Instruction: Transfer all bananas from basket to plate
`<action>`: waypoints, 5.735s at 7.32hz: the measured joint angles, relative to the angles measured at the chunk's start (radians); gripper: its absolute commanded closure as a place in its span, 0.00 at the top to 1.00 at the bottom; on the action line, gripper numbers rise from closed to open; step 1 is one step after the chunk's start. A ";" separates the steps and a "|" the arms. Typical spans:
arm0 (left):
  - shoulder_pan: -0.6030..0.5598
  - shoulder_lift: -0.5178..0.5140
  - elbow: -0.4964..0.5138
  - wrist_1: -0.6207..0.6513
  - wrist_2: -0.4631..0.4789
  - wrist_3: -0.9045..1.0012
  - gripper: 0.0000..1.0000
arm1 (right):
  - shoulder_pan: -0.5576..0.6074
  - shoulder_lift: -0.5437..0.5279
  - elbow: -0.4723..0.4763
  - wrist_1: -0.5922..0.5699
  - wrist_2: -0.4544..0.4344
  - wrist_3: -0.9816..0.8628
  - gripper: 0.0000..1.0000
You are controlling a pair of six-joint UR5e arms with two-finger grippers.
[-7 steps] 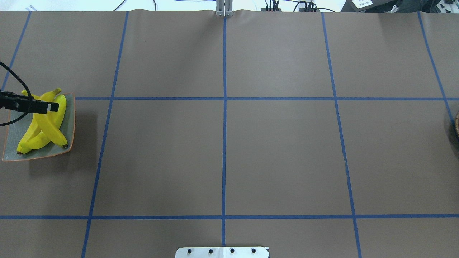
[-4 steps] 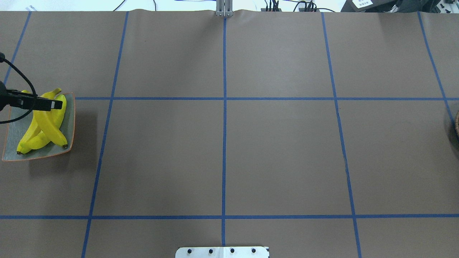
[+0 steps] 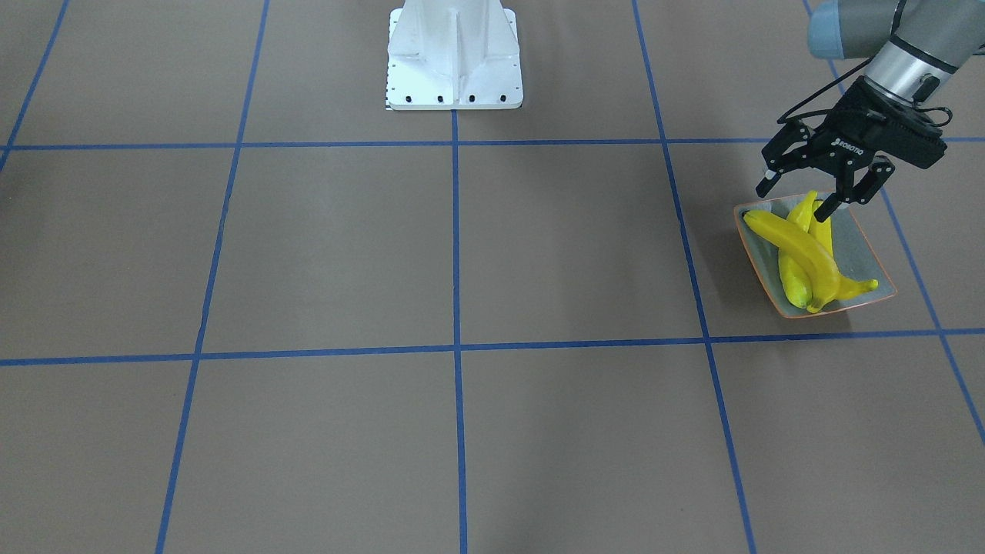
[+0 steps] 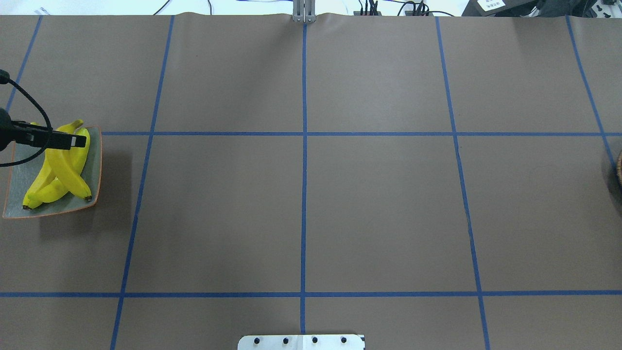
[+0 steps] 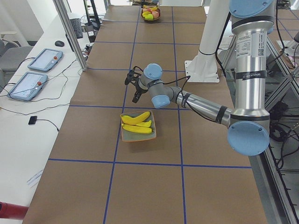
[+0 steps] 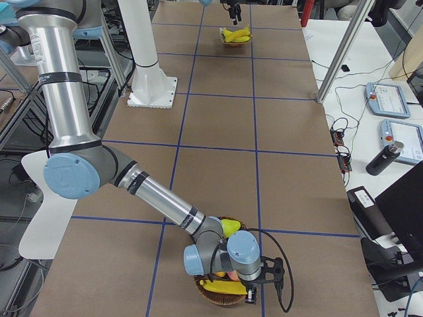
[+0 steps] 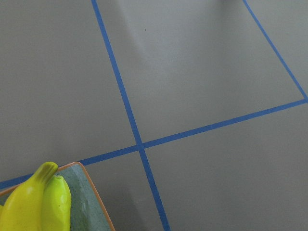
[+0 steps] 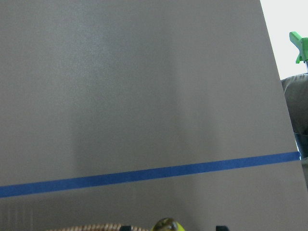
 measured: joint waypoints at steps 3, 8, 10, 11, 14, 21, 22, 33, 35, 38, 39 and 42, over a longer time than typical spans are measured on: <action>-0.001 -0.004 0.000 0.000 0.000 0.000 1.00 | -0.008 -0.009 0.007 0.001 0.000 -0.006 0.00; -0.001 -0.004 0.001 0.000 0.000 0.000 1.00 | 0.058 -0.078 0.155 -0.009 -0.001 -0.022 0.00; -0.001 -0.003 0.000 0.000 0.000 -0.001 1.00 | 0.121 -0.074 0.210 -0.036 -0.001 -0.028 0.00; -0.001 -0.003 0.000 0.000 0.000 -0.001 1.00 | 0.139 -0.072 0.270 -0.084 -0.005 -0.020 0.00; -0.001 -0.004 -0.001 -0.001 0.000 -0.007 1.00 | 0.154 -0.060 0.464 -0.180 -0.076 0.191 0.00; 0.006 -0.102 -0.003 0.000 -0.003 -0.129 1.00 | -0.194 0.024 0.731 -0.189 -0.253 1.144 0.00; 0.016 -0.157 -0.001 0.000 -0.003 -0.206 1.00 | -0.252 0.038 0.784 -0.190 -0.251 1.277 0.00; 0.274 -0.641 0.081 0.011 0.101 -0.734 1.00 | -0.764 0.398 1.229 -0.668 -0.245 1.579 0.00; 0.288 -0.677 0.107 0.009 0.100 -0.731 1.00 | -0.798 0.449 1.214 -0.711 -0.244 1.561 0.00; 0.308 -0.690 0.111 0.005 0.100 -0.730 1.00 | -0.832 0.469 1.213 -0.717 -0.243 1.532 0.00; 0.316 -0.691 0.110 0.003 0.100 -0.729 1.00 | -0.837 0.478 1.215 -0.716 -0.242 1.530 0.00; 0.333 -0.691 0.104 0.000 0.100 -0.724 0.72 | -0.848 0.498 1.223 -0.710 -0.243 1.525 0.00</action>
